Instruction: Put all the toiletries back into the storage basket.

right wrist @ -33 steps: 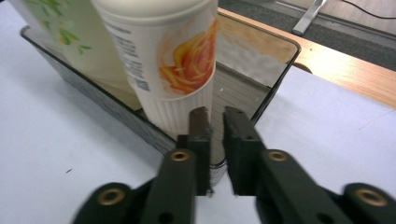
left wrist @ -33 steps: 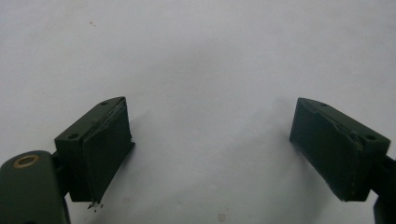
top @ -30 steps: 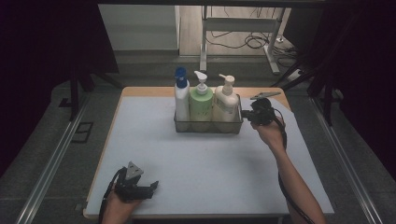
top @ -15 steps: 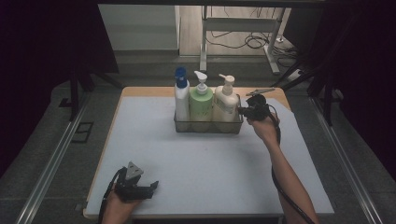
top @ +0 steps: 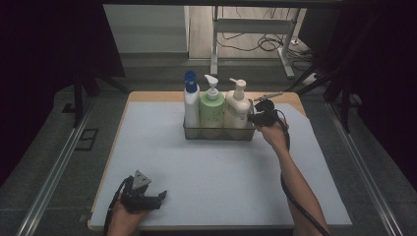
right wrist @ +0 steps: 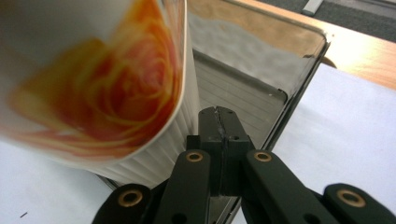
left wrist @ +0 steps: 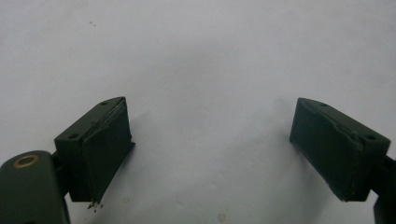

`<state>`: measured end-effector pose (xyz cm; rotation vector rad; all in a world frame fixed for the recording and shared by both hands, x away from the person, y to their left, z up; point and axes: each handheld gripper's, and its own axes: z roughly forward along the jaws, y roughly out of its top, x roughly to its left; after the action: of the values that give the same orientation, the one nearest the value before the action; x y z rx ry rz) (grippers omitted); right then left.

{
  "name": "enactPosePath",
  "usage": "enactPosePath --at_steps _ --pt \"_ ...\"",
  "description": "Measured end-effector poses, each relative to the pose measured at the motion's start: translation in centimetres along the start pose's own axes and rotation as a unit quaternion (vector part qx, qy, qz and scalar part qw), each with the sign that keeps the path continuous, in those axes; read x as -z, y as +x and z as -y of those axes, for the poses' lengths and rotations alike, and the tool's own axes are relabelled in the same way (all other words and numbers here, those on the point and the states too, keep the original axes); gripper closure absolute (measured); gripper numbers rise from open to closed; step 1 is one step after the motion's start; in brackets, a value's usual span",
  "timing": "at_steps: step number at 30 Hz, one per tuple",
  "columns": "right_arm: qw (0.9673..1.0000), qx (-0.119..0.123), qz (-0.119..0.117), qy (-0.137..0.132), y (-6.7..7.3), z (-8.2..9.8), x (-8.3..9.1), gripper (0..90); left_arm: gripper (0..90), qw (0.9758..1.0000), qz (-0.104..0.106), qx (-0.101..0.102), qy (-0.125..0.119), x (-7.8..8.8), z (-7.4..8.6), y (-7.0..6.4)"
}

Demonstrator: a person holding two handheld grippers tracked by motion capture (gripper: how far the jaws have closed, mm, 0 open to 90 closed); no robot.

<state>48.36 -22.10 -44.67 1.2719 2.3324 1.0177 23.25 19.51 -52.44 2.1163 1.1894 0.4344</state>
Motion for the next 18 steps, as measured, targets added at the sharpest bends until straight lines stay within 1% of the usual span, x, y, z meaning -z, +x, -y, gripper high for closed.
enactPosePath --at_steps 4,12,14,18 --pt "1.0000 0.002 -0.004 0.004 0.2 0.1 -0.5 90.0 12.2 1.0000 0.000 0.000 0.000 0.0 0.0 0.0" --pt "0.9997 0.012 -0.018 0.011 1.3 0.1 -1.2 90.0 12.2 1.0000 0.000 0.000 0.001 0.0 0.0 0.0" --pt "0.9997 0.014 -0.015 0.011 1.5 0.1 -1.3 90.0 12.2 1.0000 0.000 0.000 0.001 0.0 0.0 0.0" --pt "0.9998 0.009 -0.017 0.009 1.6 0.2 -1.2 90.0 12.2 1.0000 0.000 0.000 0.001 0.0 0.0 0.0"
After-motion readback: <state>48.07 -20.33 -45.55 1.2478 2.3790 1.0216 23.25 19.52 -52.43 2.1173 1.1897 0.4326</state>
